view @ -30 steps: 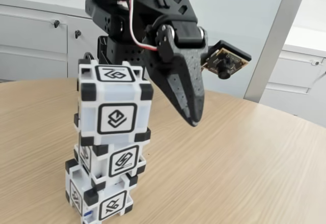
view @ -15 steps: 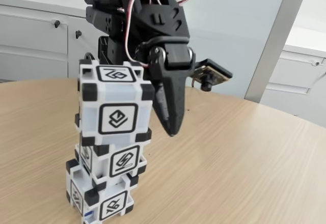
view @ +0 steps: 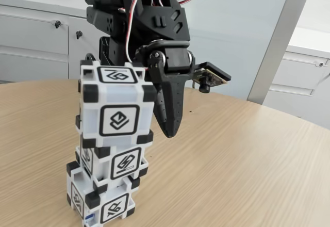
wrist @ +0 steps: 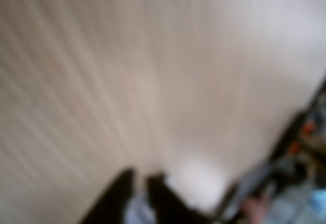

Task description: Stack cubes from left to right.

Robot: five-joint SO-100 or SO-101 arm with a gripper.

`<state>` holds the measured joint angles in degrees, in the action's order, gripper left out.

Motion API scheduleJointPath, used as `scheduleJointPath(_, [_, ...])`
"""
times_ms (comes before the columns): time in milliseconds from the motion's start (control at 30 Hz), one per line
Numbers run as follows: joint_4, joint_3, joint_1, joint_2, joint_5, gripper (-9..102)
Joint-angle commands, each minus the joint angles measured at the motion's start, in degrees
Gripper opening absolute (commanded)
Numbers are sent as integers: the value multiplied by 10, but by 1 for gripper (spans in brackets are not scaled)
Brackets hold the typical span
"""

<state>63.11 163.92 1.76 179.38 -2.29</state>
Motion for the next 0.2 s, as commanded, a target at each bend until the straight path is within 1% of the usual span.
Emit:
scheduleJointPath(0, [4, -11, -1, 0, 21, 0])
scheduleJointPath(167, [4, -11, 5, 1, 28, 0])
